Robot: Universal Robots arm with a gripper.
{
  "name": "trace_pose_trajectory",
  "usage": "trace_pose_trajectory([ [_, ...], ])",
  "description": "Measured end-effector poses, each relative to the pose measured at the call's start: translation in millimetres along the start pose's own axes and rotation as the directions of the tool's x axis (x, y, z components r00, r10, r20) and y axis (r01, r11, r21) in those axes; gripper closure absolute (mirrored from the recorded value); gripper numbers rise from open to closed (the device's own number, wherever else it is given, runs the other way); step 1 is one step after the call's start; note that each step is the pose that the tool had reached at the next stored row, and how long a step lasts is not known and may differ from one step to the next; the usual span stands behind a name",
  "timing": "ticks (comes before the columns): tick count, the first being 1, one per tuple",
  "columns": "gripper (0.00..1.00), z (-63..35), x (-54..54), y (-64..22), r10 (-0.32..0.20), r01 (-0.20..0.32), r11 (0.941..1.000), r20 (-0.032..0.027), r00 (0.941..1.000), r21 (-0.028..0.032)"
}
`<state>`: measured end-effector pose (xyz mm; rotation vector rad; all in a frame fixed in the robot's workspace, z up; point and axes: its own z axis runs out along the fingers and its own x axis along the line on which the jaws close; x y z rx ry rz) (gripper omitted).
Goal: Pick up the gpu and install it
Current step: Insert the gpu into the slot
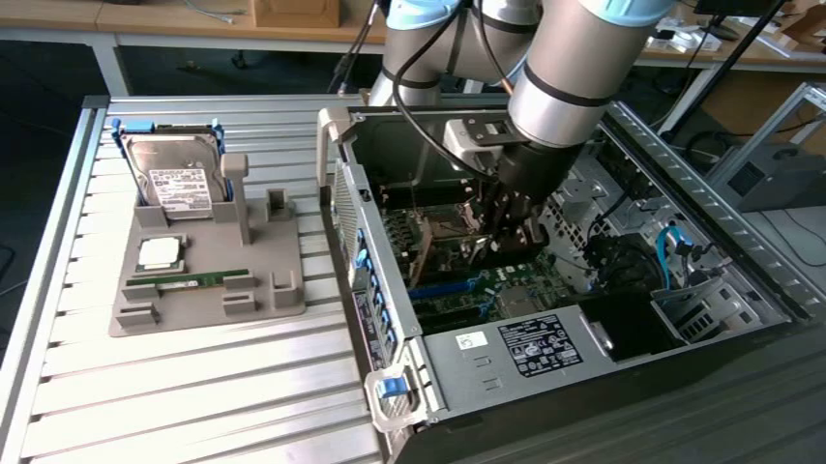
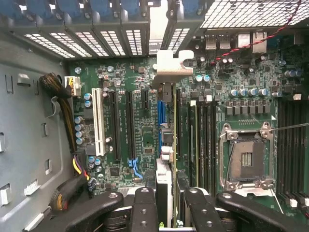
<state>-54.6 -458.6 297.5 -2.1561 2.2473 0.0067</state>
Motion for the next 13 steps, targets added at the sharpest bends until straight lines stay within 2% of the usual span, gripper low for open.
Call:
trace_pose_trajectory([
  [8, 0.73, 4.6, 0.3, 4.0, 0.000, 0.000, 1.0000, -0.0039, 1.0000, 0.0000],
  [13, 0.73, 5.5, 0.5, 7.4, 0.000, 0.000, 1.0000, -0.0042, 1.0000, 0.0002],
])
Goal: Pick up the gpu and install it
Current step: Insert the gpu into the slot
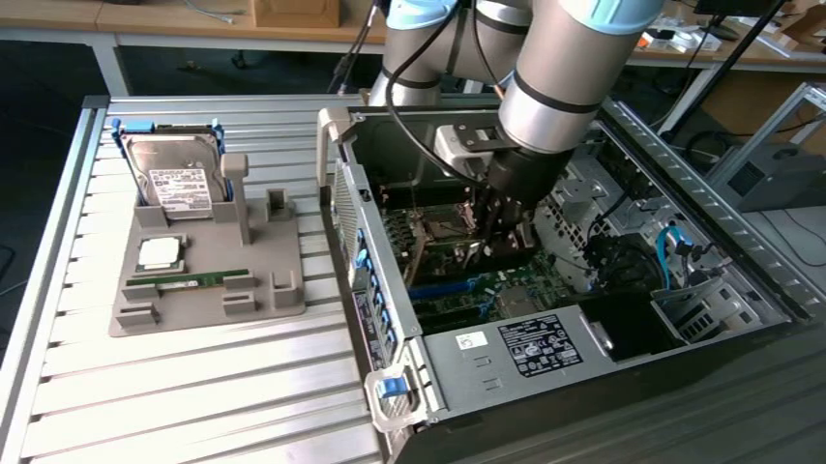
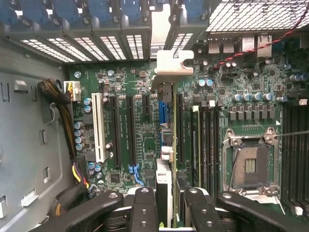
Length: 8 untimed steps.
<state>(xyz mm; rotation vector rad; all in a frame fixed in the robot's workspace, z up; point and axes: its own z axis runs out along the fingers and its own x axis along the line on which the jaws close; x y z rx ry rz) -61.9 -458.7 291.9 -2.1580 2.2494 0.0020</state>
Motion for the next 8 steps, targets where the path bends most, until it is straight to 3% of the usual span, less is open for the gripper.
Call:
trace_pose_trajectory([
  [8, 0.73, 2.5, 0.5, 6.5, 0.000, 0.000, 1.0000, -0.0012, 1.0000, 0.0000],
])
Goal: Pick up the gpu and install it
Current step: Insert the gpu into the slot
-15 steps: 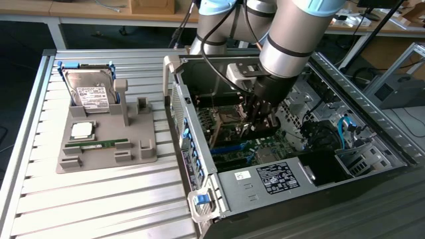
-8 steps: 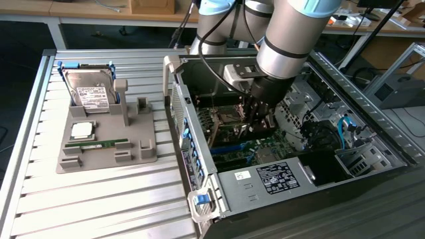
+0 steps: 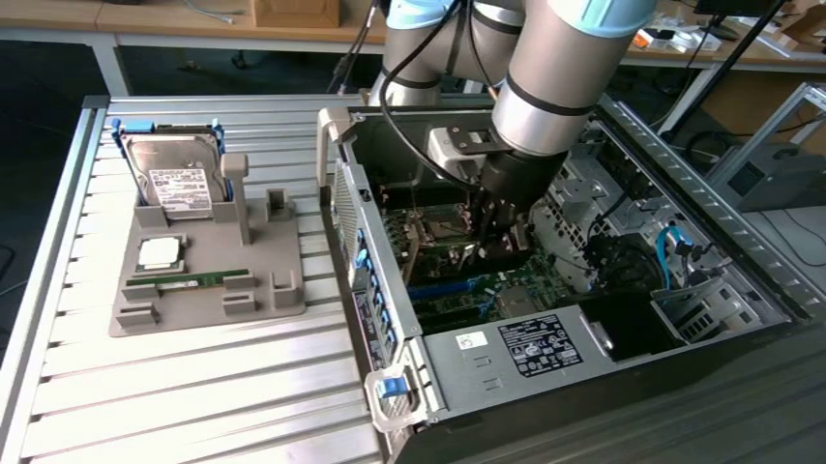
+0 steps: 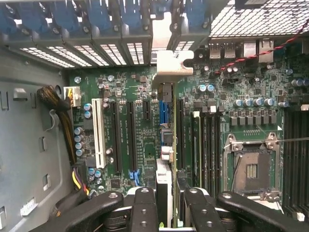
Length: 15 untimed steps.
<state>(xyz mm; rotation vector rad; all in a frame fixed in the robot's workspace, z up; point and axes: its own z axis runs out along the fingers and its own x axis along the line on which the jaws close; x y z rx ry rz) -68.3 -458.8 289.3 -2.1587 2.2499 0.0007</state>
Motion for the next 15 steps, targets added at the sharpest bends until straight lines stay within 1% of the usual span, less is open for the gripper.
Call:
trace_pose_trajectory([
  [1, 0.73, 0.8, 0.1, 1.8, 0.000, 0.000, 1.0000, 0.0000, 1.0000, 0.0001],
  [8, 0.73, 4.5, 0.3, 6.4, 0.000, 0.000, 1.0000, -0.0010, 1.0000, 0.0001],
  [11, 0.73, 7.0, 0.4, 7.7, 0.000, 0.000, 1.0000, -0.0051, 1.0000, 0.0002],
  [13, 0.73, 8.8, 0.3, 9.2, 0.000, 0.000, 1.0000, -0.0088, 1.0000, 0.0003],
  [14, 0.73, 9.3, 0.2, 9.6, 0.000, 0.000, 1.0000, -0.0110, 0.9999, 0.0004],
  [15, 0.73, 9.7, -0.1, 10.0, 0.000, 0.000, 1.0000, -0.0154, 0.9999, 0.0006],
])
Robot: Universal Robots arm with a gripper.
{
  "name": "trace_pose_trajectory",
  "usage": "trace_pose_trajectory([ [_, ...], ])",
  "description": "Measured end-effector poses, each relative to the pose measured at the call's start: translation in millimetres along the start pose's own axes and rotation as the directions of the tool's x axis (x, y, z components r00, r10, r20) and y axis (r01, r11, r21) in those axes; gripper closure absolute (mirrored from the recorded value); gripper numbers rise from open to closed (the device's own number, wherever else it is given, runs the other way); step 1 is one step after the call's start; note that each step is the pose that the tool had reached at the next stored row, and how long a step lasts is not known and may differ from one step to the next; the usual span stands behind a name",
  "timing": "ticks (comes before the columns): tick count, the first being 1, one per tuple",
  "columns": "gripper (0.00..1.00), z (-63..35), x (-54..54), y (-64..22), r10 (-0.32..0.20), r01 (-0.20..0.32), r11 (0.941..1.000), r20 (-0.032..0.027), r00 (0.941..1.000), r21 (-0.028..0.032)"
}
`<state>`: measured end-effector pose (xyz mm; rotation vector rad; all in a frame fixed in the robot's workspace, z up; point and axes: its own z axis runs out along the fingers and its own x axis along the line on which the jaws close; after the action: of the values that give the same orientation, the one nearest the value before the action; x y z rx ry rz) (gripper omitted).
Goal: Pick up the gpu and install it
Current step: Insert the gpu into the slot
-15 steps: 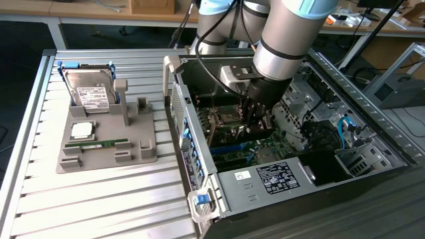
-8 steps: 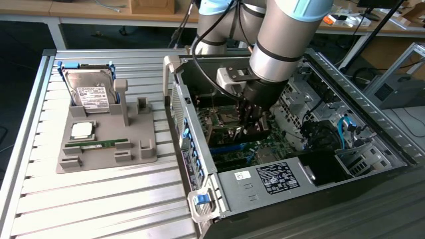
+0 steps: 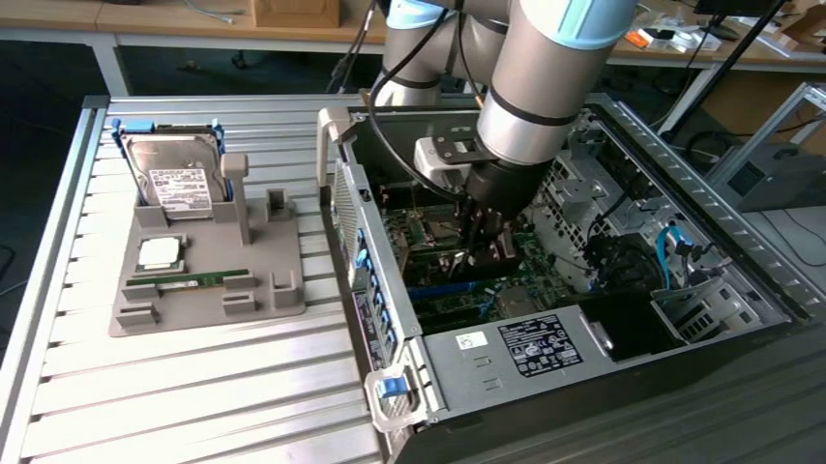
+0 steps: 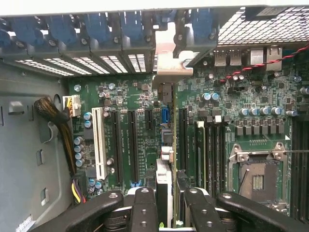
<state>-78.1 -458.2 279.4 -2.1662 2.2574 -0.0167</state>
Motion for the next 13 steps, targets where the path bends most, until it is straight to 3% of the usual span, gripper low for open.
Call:
trace_pose_trajectory([
  [6, 0.73, 0.4, -4.5, 0.2, 0.001, -0.001, 1.0000, -0.0227, 0.9997, 0.0009],
  [11, 0.73, 0.8, -7.9, 0.6, 0.004, -0.004, 1.0000, -0.0295, 0.9996, 0.0012],
  [12, 0.73, 1.0, -8.5, 0.7, 0.004, -0.004, 1.0000, -0.0422, 0.9991, 0.0019],
  [13, 0.73, 1.1, -8.9, 0.7, 0.004, -0.004, 1.0000, -0.0471, 0.9989, 0.0021],
])
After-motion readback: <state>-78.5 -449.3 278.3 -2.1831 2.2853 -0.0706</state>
